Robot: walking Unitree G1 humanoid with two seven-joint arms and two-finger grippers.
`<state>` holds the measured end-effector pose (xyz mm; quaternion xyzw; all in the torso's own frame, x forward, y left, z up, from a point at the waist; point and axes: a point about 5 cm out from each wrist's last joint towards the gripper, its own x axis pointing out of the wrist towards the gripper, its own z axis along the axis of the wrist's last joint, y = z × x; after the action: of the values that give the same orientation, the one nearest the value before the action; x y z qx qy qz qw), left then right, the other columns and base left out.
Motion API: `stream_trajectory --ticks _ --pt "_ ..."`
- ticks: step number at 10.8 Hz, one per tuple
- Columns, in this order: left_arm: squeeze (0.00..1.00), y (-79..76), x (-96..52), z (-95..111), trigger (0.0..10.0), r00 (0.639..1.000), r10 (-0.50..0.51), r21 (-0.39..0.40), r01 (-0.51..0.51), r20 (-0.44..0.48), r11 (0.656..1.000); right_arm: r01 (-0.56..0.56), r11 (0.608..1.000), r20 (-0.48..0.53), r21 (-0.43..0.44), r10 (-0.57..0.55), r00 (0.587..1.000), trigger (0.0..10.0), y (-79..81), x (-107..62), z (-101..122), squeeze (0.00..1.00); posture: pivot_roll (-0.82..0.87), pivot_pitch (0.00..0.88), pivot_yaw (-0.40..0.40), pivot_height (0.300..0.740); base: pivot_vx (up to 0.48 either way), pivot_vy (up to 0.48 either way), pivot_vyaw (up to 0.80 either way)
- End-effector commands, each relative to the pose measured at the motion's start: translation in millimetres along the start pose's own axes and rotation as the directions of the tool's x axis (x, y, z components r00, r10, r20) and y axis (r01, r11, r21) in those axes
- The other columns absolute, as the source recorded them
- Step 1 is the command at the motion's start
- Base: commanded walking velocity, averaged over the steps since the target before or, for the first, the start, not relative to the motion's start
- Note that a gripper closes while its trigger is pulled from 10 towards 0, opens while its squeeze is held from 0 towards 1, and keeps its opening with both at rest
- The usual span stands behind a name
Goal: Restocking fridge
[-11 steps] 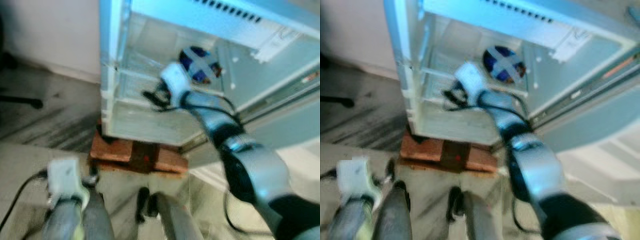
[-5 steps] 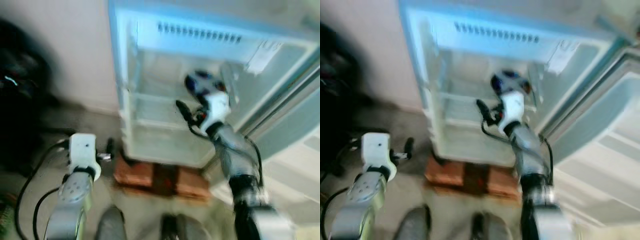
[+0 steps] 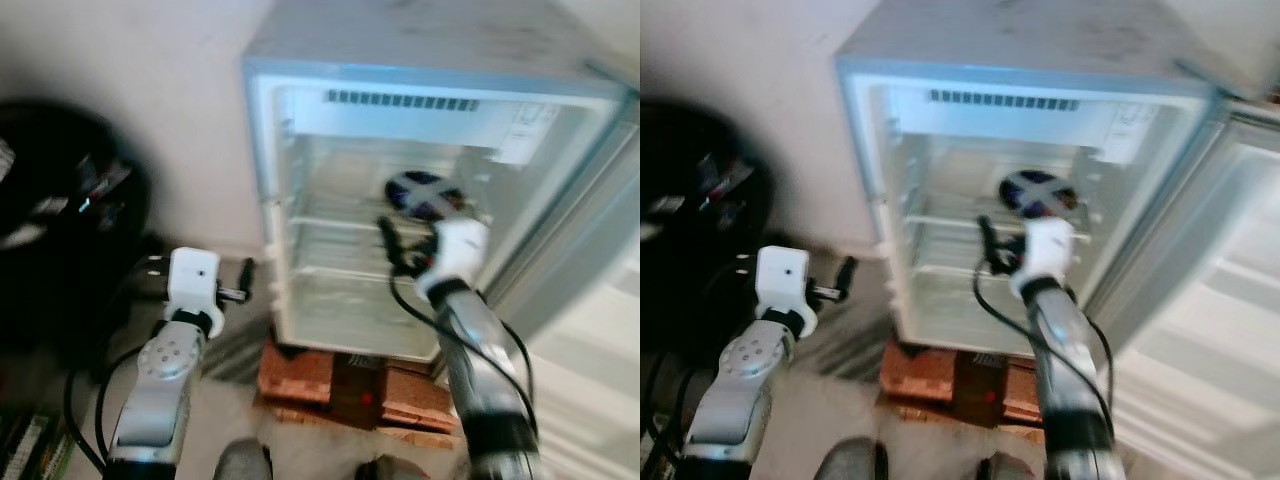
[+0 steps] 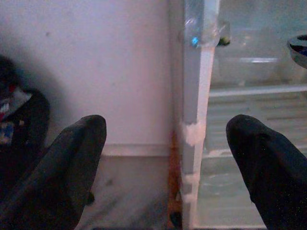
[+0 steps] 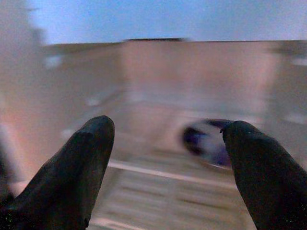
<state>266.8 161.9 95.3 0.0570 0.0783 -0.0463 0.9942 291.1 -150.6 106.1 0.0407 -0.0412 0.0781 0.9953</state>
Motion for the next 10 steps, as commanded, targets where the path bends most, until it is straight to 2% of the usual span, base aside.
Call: stream_trajectory --ticks 1,2,3,5,6,7,8,10 --pt "0.00 4.2 1.2 -3 10.0 1.000 0.012 -0.003 -0.013 -0.021 1.000 0.045 0.999 0.010 -0.005 -0.045 0.999 10.0 -5.4 -4.9 3 0.00 0.08 0.000 0.012 0.740 0.000 0.000 -0.59" --pt "0.00 2.7 1.6 -6 10.0 1.000 0.002 -0.027 -0.003 -0.024 1.000 0.055 0.998 -0.021 -0.003 -0.055 0.998 10.0 -6.1 -11.2 -3 0.00 0.08 0.000 0.001 0.740 0.000 0.000 -0.59" --pt "0.00 -2.5 3.7 -11 10.0 1.000 -0.009 -0.026 0.008 -0.024 1.000 0.040 0.999 -0.060 0.016 -0.039 0.997 10.0 0.7 -11.0 -10 0.00 0.08 0.000 -0.004 0.740 0.000 0.000 -0.56" --pt "0.00 -5.5 2.8 -15 10.0 0.999 0.000 -0.042 -0.002 -0.040 0.999 0.025 1.000 -0.032 0.016 -0.025 0.999 10.0 4.7 -5.0 -1 0.00 0.05 0.000 0.021 0.740 0.000 0.000 -0.24" --pt "0.00 -13.6 0.3 -17 10.0 0.999 -0.027 -0.038 0.025 -0.042 0.999 0.080 0.996 -0.057 0.029 -0.078 0.995 10.0 -4.8 -13.3 -2 0.00 0.05 0.000 0.022 0.740 0.000 0.000 0.00" --pt "0.00 -15.1 0.4 -16 10.0 0.999 -0.032 -0.035 0.031 -0.039 0.999 0.069 0.997 -0.077 0.022 -0.067 0.995 10.0 -4.1 -15.6 -6 0.00 0.05 0.000 0.021 0.740 0.000 0.000 0.00" --pt "0.00 -14.1 1.8 -17 10.0 0.999 -0.027 -0.035 0.025 -0.039 0.999 0.113 0.990 -0.119 0.085 -0.102 0.988 10.0 -6.1 -15.1 -11 0.00 0.04 0.000 0.019 0.740 0.000 0.000 0.00" --pt "0.00 -9.9 2.2 -18 10.0 0.999 -0.011 -0.035 0.009 -0.047 0.999 0.144 0.983 -0.130 0.111 -0.130 0.983 10.0 -10.0 -12.0 -10 0.00 0.04 0.000 0.021 0.740 -0.264 0.000 0.00"
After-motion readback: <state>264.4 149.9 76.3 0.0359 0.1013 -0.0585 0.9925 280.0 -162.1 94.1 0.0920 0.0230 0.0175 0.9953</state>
